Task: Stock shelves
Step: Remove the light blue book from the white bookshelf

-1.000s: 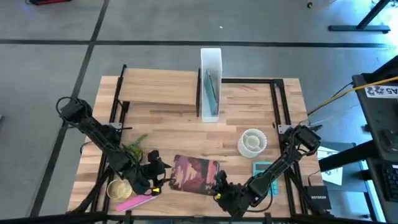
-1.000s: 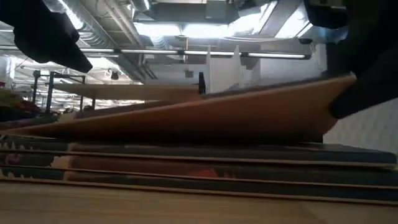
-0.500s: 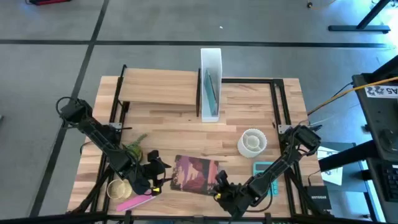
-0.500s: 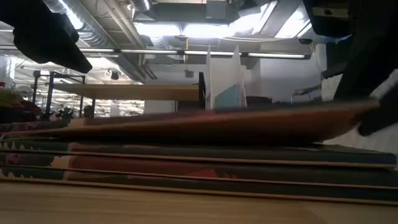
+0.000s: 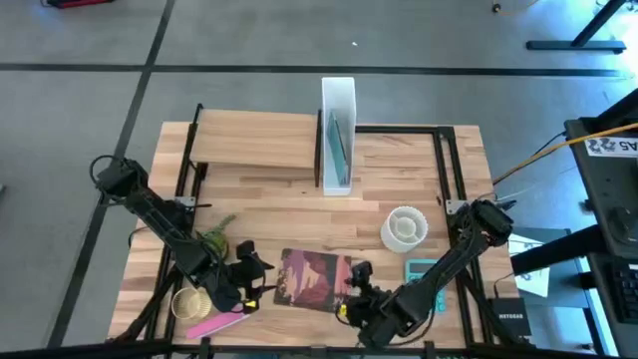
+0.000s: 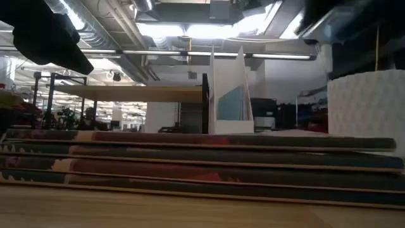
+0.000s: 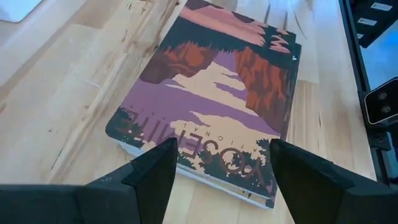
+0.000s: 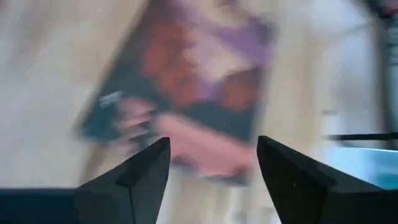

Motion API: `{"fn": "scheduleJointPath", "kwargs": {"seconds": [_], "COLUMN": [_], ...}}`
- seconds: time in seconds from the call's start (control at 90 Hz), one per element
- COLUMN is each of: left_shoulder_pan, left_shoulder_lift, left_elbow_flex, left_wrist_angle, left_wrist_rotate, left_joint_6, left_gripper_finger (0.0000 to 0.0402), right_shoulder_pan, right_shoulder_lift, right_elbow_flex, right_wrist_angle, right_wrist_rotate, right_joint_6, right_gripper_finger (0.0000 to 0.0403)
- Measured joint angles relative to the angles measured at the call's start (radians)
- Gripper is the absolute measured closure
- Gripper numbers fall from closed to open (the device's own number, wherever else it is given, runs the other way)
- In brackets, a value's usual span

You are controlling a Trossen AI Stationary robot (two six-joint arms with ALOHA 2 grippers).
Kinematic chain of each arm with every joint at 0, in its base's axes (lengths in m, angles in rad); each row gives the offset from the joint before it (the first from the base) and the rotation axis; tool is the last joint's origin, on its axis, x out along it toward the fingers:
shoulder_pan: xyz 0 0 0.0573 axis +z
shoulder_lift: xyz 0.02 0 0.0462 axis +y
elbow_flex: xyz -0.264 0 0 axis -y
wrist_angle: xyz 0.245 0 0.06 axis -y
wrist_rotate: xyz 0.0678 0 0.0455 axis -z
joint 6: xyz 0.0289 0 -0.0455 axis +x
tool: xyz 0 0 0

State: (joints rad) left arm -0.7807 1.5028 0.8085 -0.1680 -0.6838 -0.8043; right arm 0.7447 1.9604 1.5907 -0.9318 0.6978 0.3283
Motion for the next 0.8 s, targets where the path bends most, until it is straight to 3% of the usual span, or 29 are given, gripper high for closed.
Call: {"fn": "scheduleJointPath", "kwargs": {"seconds": [0.111,0.244,0.322,0.422,0.544,0.667,0.8], "left_shoulder_pan": [0.001,-0.002,-0.006,-0.007,-0.007,-0.007,-0.007], "left_shoulder_lift": [0.000,0.000,0.000,0.000,0.000,0.000,0.000], "left_elbow_flex": [0.000,0.000,0.000,0.000,0.000,0.000,0.000], "left_wrist_angle": [0.000,-0.001,0.000,0.000,-0.002,-0.002,-0.003], "left_wrist_rotate": [0.000,0.000,-0.001,-0.005,-0.008,-0.016,-0.017], "left_joint_6": [0.000,0.000,0.000,0.000,0.000,0.000,0.000], "left_gripper_finger": [0.0163,0.0163,0.0163,0.0163,0.0163,0.0163,0.0163], "right_shoulder_pan": [-0.049,-0.164,-0.242,-0.350,-0.486,-0.592,-0.667], "right_shoulder_lift": [-0.065,-0.202,-0.306,-0.423,-0.474,-0.453,-0.411], "right_elbow_flex": [-0.009,-0.115,-0.217,-0.373,-0.518,-0.574,-0.580], "right_wrist_angle": [-0.059,-0.060,0.071,0.359,0.648,0.777,0.778], "right_wrist_rotate": [0.121,0.138,0.128,0.038,-0.029,0.041,0.159], "right_joint_6": [-0.069,-0.100,-0.151,-0.235,-0.258,-0.260,-0.185], "right_gripper_finger": [0.0184,0.0189,0.0190,0.0190,0.0190,0.0191,0.0191]}}
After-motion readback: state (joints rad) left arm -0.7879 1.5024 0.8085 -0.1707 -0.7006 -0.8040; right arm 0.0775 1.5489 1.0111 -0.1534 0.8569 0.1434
